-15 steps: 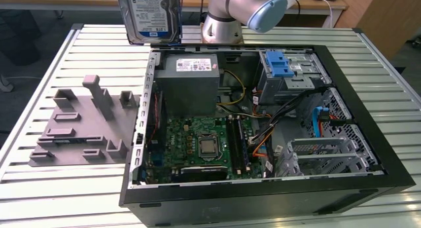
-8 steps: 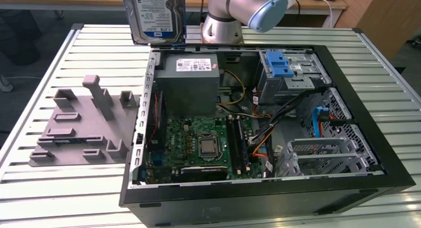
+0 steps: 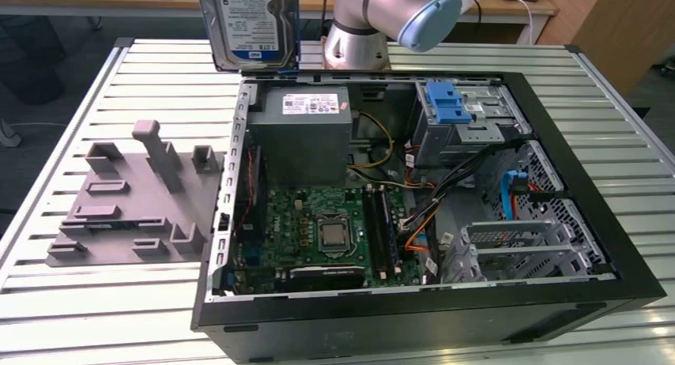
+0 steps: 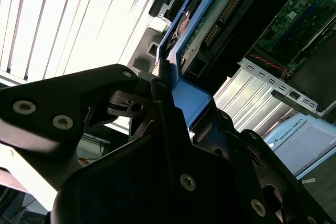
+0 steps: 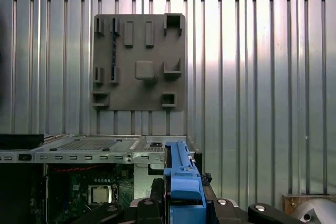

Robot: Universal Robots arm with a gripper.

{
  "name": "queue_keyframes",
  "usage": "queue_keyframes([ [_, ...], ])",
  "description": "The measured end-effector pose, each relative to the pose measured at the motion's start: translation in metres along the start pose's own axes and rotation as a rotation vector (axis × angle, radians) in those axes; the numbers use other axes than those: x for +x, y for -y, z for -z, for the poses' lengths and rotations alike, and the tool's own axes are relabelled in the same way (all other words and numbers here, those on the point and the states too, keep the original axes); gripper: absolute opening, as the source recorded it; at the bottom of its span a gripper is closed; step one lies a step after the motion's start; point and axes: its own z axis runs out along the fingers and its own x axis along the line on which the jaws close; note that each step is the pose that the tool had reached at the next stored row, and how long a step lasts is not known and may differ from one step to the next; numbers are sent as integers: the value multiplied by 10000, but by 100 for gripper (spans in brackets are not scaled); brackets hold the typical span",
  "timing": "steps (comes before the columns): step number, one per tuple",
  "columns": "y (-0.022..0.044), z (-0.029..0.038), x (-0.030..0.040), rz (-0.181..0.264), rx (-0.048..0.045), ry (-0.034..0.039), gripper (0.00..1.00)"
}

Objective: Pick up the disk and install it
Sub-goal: 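Pick up the disk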

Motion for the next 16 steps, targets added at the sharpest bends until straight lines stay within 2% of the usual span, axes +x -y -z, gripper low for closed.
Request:
queue_keyframes([
  [16,72,1,-1,0,0,0,36],
])
